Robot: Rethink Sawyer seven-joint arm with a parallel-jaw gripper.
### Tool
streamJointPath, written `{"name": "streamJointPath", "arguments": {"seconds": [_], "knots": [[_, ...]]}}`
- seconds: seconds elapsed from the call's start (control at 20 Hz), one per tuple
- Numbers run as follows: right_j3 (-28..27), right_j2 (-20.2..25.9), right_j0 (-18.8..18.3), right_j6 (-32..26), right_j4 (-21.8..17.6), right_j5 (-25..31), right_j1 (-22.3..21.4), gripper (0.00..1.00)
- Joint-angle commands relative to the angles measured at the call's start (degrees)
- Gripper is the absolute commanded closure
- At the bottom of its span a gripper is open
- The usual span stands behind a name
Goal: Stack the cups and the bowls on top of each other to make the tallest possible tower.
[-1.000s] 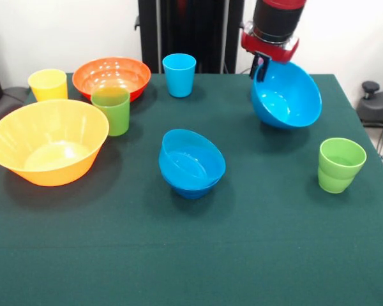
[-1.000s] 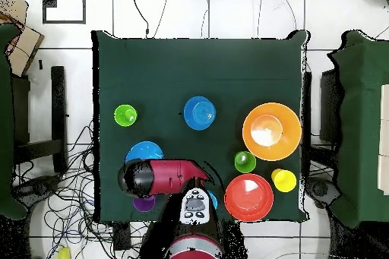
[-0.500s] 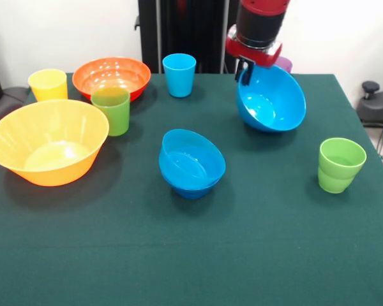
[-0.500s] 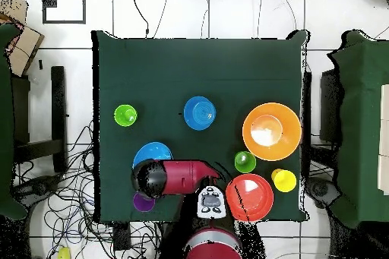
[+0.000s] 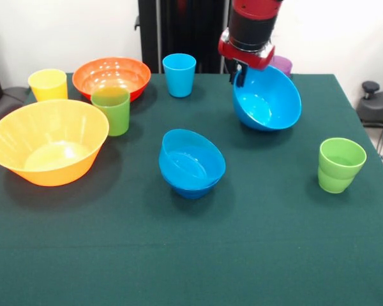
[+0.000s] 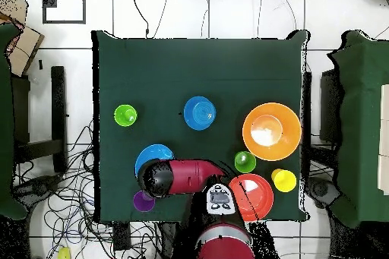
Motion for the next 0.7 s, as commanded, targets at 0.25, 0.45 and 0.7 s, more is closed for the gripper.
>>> {"name": "streamJointPath", "arguments": {"seconds": [0.25, 0.45, 0.7], "knots": [[0.6, 8.3, -4.0, -3.2, -4.9, -4.8, 4.2, 1.0], [2.9, 8.2, -4.7, -2.1, -6.9, -8.0, 4.2, 1.0], [1.1, 9.2, -5.3, -2.6, -6.9, -5.7, 3.9, 1.0]]}}
